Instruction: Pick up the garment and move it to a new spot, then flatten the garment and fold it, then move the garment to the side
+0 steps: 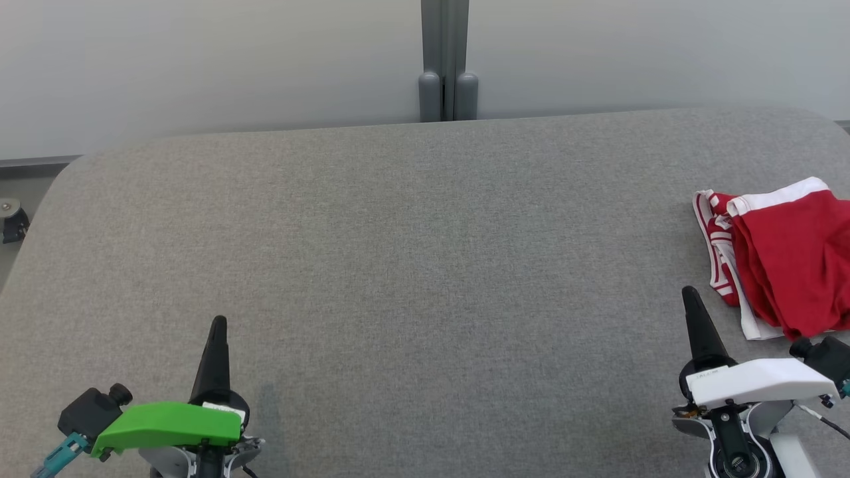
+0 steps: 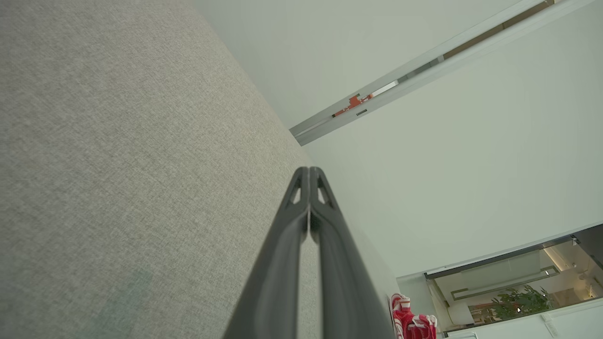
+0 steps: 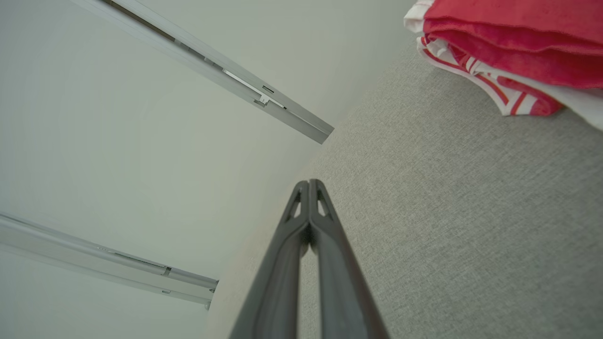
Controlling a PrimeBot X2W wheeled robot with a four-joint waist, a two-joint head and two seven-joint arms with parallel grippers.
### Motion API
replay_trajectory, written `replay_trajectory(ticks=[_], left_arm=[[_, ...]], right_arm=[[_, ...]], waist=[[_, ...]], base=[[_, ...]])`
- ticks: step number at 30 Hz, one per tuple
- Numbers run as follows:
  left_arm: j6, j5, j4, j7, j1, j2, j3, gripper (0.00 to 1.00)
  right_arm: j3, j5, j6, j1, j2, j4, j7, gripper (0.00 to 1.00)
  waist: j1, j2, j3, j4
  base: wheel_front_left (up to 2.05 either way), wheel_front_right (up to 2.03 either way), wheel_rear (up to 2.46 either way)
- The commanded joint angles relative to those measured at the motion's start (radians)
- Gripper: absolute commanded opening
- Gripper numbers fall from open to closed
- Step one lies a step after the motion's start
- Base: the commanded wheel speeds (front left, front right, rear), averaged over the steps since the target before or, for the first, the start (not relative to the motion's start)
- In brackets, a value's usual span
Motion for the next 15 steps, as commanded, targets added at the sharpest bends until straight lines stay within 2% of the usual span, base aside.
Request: replay_trajectory(ticks=[1,15], left_arm=[[-0.008,-0.028,-0.005,0.008,-0.03,0.007,0.009,0.0],[-0.012,-0.146,0.006,0.045,-0.039,0.008,0.044,0.0]], right_arm=[[-0.006,0.031,0.0,-0.025,-0.005,-0.005,0.008,0.0],[-0.018,0.177,0.0,-0.033,-0.005,0.01,0.047,0.0]], waist=[[0.0,0.0,0.0,-0.001],[0.0,0.0,-0.005,-0.009]], base=[[0.0,0.0,0.0],[0.0,0.0,0.0]])
